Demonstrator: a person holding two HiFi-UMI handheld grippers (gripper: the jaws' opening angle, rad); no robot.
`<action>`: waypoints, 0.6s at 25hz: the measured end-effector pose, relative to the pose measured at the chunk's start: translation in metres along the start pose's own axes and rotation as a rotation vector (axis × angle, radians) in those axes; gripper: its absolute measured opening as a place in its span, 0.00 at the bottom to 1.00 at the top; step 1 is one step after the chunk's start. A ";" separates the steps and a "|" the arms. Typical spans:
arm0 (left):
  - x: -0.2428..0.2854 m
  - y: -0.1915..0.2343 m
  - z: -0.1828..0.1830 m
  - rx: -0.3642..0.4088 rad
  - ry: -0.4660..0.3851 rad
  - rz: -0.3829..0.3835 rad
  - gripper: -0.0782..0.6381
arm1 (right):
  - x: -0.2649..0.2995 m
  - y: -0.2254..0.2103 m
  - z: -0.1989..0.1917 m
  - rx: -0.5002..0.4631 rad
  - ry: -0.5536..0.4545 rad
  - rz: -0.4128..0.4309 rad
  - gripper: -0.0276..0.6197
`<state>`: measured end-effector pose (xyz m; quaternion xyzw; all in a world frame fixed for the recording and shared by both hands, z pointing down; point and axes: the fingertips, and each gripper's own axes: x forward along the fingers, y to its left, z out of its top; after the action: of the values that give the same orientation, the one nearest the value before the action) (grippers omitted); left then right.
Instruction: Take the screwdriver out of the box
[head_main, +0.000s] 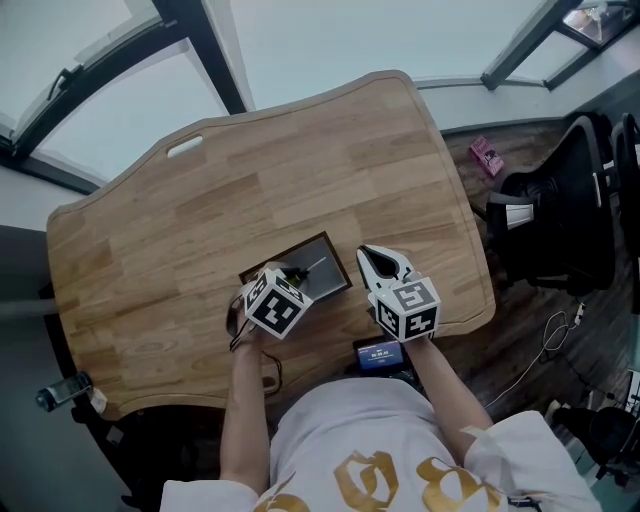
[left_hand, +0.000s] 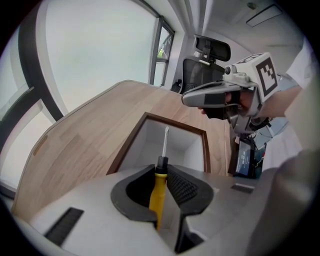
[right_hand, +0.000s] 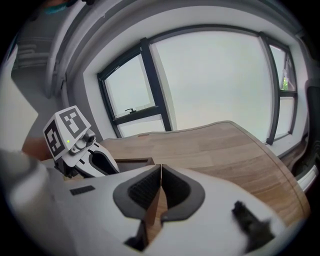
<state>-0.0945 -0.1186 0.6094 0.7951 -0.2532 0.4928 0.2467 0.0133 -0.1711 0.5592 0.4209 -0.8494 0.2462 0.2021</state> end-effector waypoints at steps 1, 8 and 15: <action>-0.002 0.000 0.001 -0.009 -0.011 0.007 0.22 | -0.001 0.001 0.003 -0.005 -0.009 -0.003 0.09; -0.022 0.010 0.008 -0.097 -0.146 0.081 0.22 | -0.019 0.007 0.030 -0.045 -0.099 -0.038 0.09; -0.046 0.014 0.022 -0.149 -0.296 0.152 0.22 | -0.027 0.014 0.037 -0.059 -0.120 -0.044 0.09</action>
<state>-0.1070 -0.1363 0.5615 0.8171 -0.3818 0.3674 0.2272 0.0117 -0.1692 0.5115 0.4473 -0.8573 0.1908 0.1688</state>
